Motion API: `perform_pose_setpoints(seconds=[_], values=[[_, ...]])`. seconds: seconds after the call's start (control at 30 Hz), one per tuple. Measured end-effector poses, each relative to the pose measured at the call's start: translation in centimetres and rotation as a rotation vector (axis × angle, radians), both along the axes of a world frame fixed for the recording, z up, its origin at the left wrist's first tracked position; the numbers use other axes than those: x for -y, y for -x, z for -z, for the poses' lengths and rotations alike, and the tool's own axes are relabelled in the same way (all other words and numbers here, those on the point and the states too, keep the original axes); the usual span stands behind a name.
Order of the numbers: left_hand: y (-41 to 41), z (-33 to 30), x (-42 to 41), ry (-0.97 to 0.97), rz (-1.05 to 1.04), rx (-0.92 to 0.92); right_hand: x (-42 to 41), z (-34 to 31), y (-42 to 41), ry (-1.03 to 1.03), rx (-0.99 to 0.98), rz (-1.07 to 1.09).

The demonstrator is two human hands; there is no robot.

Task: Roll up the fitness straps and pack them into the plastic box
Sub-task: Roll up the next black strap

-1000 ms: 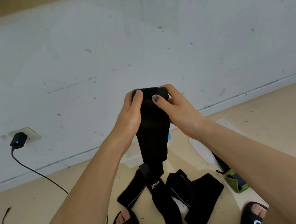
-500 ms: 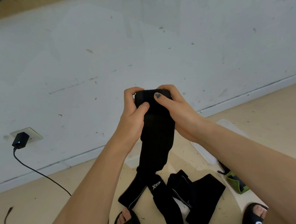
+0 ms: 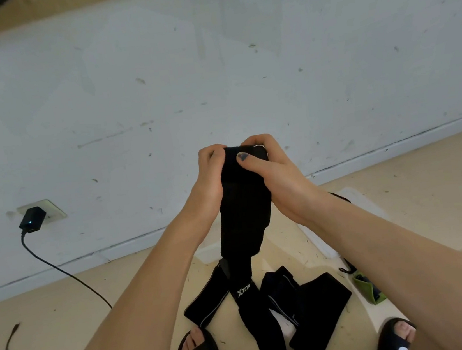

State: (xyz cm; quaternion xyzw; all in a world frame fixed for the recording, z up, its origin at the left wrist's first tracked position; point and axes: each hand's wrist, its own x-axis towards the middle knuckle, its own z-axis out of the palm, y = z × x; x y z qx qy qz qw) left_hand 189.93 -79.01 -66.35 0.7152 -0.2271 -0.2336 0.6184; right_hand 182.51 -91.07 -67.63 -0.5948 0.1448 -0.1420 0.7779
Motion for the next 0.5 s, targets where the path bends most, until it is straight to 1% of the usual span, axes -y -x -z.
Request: perform_pose_setpoints(seconds=[0.07, 0.13, 0.27, 0.4, 0.5], values=[[-0.12, -0.02, 0.09, -0.020, -0.024, -0.003, -0.08, 0.01, -0.10, 0.007, -0.007, 0.004], [-0.20, -0.08, 0.04, 0.014, -0.021, -0.030, -0.04, 0.15, -0.18, -0.015, -0.039, 0.005], [-0.29, -0.32, -0.35, 0.052, -0.020, 0.019, -0.16, 0.11, -0.28, 0.033, -0.180, -0.023], [0.05, -0.36, -0.39, 0.051, -0.005, 0.045, -0.29, 0.01, -0.13, 0.021, -0.143, 0.017], [0.06, -0.06, -0.11, 0.030, -0.051, -0.014, -0.64, -0.02, 0.07, 0.062, -0.128, 0.034]])
